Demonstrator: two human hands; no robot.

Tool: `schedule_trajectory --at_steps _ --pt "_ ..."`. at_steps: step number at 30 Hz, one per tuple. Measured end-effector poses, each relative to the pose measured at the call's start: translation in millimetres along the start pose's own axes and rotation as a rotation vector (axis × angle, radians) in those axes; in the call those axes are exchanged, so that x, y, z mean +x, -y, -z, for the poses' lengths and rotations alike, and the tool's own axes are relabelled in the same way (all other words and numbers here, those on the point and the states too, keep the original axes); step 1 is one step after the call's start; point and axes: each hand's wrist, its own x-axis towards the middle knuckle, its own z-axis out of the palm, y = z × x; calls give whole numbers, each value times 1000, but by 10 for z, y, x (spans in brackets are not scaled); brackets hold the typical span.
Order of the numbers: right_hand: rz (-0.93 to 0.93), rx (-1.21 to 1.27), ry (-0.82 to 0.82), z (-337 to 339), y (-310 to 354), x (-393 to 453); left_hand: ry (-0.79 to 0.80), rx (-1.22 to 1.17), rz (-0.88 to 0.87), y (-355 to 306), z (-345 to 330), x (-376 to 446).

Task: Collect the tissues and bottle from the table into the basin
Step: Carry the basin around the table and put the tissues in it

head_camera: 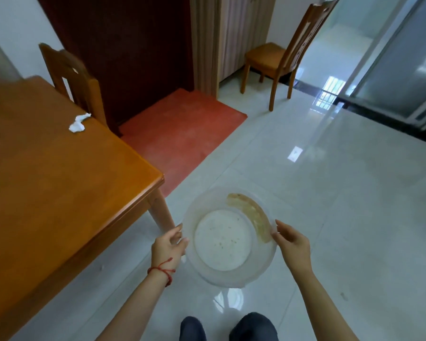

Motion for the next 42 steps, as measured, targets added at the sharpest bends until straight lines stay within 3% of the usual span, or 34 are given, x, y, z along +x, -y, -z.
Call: schedule_trajectory --at_steps 10,22,42 --pt "49 -13 61 491 379 899 1 -84 33 -619 -645 319" --pt "128 -7 201 1003 974 2233 -176 -243 125 -1282 -1537 844" --pt "155 -50 339 -233 2115 4565 -249 -253 118 -2220 -1354 3167"
